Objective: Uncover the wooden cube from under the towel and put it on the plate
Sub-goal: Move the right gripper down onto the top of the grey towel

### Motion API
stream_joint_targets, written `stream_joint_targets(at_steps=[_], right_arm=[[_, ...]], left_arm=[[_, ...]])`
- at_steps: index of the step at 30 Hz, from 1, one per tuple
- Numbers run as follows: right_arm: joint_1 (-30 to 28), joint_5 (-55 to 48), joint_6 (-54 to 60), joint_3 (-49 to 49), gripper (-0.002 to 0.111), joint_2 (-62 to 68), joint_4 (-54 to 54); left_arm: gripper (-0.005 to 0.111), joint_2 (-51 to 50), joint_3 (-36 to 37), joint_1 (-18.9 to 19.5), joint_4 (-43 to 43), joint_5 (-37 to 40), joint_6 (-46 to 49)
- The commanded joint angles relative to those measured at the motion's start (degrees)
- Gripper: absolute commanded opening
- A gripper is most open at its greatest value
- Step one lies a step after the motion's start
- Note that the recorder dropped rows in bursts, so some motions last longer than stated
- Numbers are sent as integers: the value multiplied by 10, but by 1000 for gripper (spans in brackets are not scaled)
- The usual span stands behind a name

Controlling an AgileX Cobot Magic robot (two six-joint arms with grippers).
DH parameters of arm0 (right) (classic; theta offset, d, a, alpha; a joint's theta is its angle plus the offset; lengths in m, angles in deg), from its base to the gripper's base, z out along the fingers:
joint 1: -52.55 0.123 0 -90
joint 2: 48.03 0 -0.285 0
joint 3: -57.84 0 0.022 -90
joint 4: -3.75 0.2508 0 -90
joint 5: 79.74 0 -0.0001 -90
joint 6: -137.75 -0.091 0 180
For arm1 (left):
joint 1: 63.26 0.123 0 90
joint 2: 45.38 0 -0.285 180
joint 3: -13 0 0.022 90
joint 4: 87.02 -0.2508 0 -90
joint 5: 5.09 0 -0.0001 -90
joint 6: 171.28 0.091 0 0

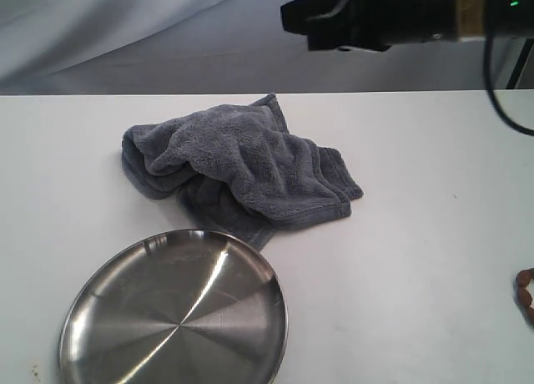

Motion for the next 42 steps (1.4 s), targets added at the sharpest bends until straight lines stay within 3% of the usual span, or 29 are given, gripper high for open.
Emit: stream_joint_targets(at_steps=[1, 4, 6, 12, 20, 21, 23, 24, 25, 26, 28, 30, 34, 42], right_arm=[[76, -257, 97, -4, 0, 13, 3], [117, -420, 145, -4, 0, 15, 3], [134, -450, 144, -4, 0, 15, 3], [151, -326, 144, -3, 0, 15, 25], [147, -282, 113, -3, 0, 15, 53], [146, -254, 174, -2, 0, 15, 132], [146, -217, 405, 20, 0, 15, 321], [153, -221, 568, 40, 0, 15, 469], [158, -234, 657, 51, 0, 15, 550], [168, -273, 834, 66, 0, 15, 695], [169, -318, 949, 70, 0, 15, 803], [169, -355, 996, 70, 0, 15, 851], [161, -362, 975, 68, 0, 19, 886], [133, -590, 991, -72, 0, 132, 908]], left_arm=[[1, 3, 2, 2, 3, -4, -3], [1, 3, 2, 2, 3, -4, -3], [1, 3, 2, 2, 3, -4, -3], [1, 3, 2, 2, 3, -4, -3], [1, 3, 2, 2, 3, -4, -3], [1, 3, 2, 2, 3, -4, -3], [1, 3, 2, 2, 3, -4, -3], [1, 3, 2, 2, 3, -4, -3], [1, 3, 2, 2, 3, -4, -3], [1, 3, 2, 2, 3, -4, -3], [1, 3, 2, 2, 3, -4, -3], [1, 3, 2, 2, 3, -4, -3], [1, 3, 2, 2, 3, -4, -3], [1, 3, 2, 2, 3, -4, -3]])
